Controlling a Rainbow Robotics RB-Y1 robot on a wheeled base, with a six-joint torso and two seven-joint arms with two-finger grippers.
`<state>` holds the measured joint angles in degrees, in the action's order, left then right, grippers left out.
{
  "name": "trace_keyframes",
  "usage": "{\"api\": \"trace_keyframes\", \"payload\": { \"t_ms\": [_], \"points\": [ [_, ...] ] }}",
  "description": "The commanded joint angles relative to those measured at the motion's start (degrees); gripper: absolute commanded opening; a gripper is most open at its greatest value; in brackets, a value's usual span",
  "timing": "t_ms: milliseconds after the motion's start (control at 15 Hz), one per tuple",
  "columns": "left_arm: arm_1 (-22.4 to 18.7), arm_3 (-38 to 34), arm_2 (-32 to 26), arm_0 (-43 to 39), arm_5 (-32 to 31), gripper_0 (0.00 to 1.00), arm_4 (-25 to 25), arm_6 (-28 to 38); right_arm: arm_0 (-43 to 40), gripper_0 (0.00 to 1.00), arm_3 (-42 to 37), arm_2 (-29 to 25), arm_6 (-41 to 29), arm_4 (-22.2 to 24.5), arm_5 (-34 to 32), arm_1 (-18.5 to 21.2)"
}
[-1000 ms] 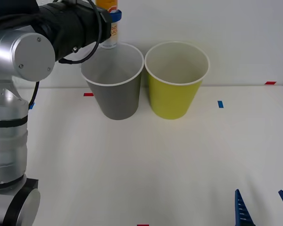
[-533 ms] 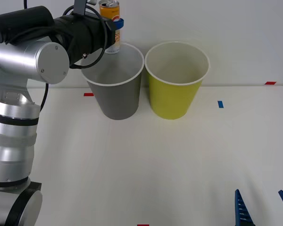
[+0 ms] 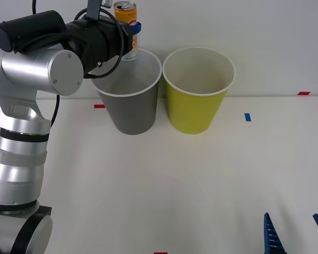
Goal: Put cans in the gray bin and PET bottles in the light green bin.
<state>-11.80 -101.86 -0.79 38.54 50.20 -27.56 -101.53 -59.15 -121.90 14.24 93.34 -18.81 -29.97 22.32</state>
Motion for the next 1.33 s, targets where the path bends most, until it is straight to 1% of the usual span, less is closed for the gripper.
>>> {"api": "trace_keyframes", "payload": {
  "t_ms": [67,133,200,267,400,467,600,667,867,1000,1200,1333],
  "points": [
    [-0.1,-0.1,0.0,0.0,-0.2,0.0,-0.4,-0.4,0.0,0.99,0.0,0.0,0.0,0.0,0.0,0.0],
    [-0.1,0.0,0.0,0.0,-0.2,0.0,-0.6,-0.3,0.0,0.99,0.0,0.0,0.0,0.0,0.0,0.0],
    [-0.1,0.0,0.0,0.0,-0.5,0.35,-1.2,0.1,0.0,0.99,0.0,0.0,0.0,0.0,0.0,0.0],
    [-0.1,0.0,0.0,0.0,-0.5,1.0,-1.1,0.3,0.0,0.99,0.0,0.0,0.0,0.0,0.0,0.0],
    [-0.9,-0.4,0.0,0.0,-0.5,1.0,-1.3,0.9,0.0,0.99,0.0,0.0,0.0,0.0,0.0,0.0],
    [-1.7,-1.8,0.0,-0.1,-0.2,1.0,-2.1,1.2,0.0,0.99,0.0,0.0,0.0,0.0,0.0,0.0],
    [-4.5,-6.7,-0.4,-1.0,4.3,1.0,-3.6,1.2,0.0,0.99,0.0,0.0,0.0,0.0,0.0,0.0],
    [-5.4,-9.8,-0.6,-3.0,4.8,1.0,-4.1,1.2,0.0,0.99,0.0,0.0,0.0,0.0,0.0,0.0],
    [-5.8,-22.0,-1.9,-13.3,4.8,1.0,-4.0,1.0,0.0,0.99,0.0,0.0,0.0,0.0,0.0,0.0],
    [-6.1,-28.5,-2.7,-19.6,4.8,1.0,-4.3,1.0,0.0,0.99,0.0,0.0,0.0,0.0,0.0,0.0],
    [-7.4,-36.0,-3.4,-27.8,4.8,1.0,-4.4,1.1,0.0,0.99,0.0,0.0,0.0,0.0,0.0,0.0],
    [-8.7,-39.6,-3.6,-33.3,4.8,1.0,-4.5,1.2,0.0,0.99,0.0,0.0,0.0,0.0,0.0,0.0]
  ]
}}
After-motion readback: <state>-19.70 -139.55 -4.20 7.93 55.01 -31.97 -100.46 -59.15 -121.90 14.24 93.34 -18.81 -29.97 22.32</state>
